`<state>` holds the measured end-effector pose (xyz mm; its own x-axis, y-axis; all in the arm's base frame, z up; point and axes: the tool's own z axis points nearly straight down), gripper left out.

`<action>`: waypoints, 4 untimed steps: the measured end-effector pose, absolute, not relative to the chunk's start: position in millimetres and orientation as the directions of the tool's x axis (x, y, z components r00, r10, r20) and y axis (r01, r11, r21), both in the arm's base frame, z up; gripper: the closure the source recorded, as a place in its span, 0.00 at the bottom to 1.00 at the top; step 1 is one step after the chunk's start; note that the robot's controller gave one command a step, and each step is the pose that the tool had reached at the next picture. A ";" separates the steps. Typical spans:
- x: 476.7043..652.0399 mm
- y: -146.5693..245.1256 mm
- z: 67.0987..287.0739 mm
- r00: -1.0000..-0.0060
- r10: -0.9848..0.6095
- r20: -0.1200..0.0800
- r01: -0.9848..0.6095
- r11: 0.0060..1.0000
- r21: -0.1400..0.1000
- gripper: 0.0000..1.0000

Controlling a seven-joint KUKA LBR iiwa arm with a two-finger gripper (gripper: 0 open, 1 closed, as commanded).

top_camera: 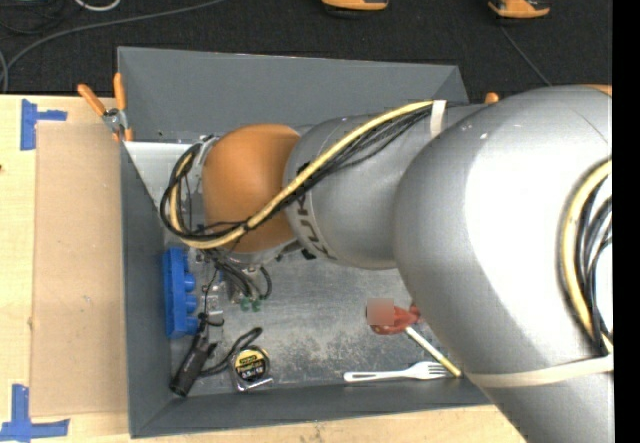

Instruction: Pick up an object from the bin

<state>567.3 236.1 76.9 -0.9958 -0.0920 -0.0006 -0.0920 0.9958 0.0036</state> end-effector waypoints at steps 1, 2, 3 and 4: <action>567.6 232.8 81.8 -0.996 -0.094 -0.005 -0.094 0.996 0.003 0.00; 565.3 229.8 87.9 -0.996 -0.095 0.001 -0.095 0.996 0.004 0.00; 565.2 229.8 87.6 -0.996 -0.094 0.002 -0.094 0.996 0.005 0.00; 565.2 229.8 87.6 -0.996 -0.094 0.002 -0.094 0.996 0.005 0.00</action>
Offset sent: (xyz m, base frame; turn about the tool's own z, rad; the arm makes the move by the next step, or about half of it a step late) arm 0.0000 0.0000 0.0000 0.0000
